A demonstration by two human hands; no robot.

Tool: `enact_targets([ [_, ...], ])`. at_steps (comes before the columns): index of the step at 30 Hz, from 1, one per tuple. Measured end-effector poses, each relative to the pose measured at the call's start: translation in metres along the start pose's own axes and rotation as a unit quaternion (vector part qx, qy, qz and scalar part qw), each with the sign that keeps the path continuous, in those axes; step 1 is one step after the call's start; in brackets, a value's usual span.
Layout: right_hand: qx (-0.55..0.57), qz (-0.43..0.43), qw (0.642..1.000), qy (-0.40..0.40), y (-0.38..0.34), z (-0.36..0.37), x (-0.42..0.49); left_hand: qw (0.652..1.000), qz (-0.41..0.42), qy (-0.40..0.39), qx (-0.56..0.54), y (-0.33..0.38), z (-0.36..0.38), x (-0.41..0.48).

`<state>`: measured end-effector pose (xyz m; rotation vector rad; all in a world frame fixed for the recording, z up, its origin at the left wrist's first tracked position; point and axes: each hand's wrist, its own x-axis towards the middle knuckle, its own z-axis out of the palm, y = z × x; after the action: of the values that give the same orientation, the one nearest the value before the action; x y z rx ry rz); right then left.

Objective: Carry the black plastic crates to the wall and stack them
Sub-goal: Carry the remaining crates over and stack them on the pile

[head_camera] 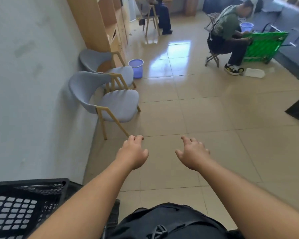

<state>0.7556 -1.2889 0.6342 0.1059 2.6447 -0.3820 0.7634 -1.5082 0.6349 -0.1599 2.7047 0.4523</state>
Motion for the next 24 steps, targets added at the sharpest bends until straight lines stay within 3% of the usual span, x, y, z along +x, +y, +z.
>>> enact_targets([
  [9,0.108,0.150,0.982,0.033,0.174,-0.050,0.013,0.988,0.124,-0.058,0.068,0.187,0.026,0.068],
  [24,0.231,0.368,0.896,0.090,0.359,-0.146,0.124,0.924,0.324,-0.145,0.143,0.440,0.066,0.254],
])
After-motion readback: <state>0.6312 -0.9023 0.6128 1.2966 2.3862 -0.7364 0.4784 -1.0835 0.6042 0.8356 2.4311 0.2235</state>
